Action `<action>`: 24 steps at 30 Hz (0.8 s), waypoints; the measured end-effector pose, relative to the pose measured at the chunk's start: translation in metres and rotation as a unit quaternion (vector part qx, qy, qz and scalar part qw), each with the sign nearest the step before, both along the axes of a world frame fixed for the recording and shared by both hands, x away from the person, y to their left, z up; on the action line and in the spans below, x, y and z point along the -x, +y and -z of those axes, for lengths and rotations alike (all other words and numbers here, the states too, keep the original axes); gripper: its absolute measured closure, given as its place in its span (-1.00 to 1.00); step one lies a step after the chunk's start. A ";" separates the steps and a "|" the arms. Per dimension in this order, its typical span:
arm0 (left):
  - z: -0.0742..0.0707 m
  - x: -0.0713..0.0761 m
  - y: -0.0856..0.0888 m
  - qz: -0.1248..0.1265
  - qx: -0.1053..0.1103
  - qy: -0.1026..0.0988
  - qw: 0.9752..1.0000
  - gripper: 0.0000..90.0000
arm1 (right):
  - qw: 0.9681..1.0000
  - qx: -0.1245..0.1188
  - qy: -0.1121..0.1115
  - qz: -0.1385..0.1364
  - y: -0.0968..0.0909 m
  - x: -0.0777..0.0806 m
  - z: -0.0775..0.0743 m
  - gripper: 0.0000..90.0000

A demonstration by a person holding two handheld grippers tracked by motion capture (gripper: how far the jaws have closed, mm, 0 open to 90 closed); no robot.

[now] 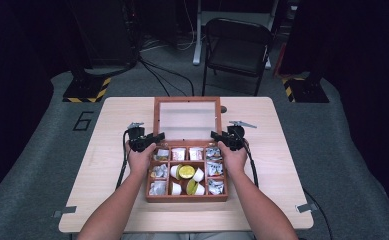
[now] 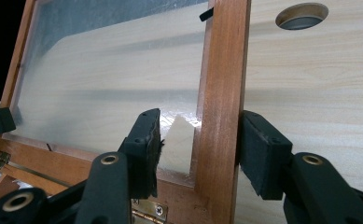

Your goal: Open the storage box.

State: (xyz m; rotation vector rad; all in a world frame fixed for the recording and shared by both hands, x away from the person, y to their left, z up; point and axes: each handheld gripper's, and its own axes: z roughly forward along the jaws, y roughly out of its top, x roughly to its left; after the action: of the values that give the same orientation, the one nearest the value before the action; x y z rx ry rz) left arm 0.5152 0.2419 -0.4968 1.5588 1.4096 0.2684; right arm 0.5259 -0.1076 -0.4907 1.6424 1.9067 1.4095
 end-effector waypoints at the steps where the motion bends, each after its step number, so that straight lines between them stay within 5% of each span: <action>1: 0.001 0.000 0.000 -0.002 0.003 0.000 1.000 0.07 | 1.000 -0.004 0.005 0.002 0.000 0.000 0.000 0.12; 24: 0.009 -0.005 0.000 -0.019 0.029 0.028 0.999 0.03 | 0.998 -0.034 0.043 0.023 -0.001 -0.006 0.010 0.10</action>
State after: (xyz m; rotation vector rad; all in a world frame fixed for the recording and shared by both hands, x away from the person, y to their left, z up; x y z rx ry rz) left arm 0.5202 0.2415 -0.5060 1.5036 1.4790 0.2049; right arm 0.5316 -0.1083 -0.5005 1.7947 1.8732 1.4231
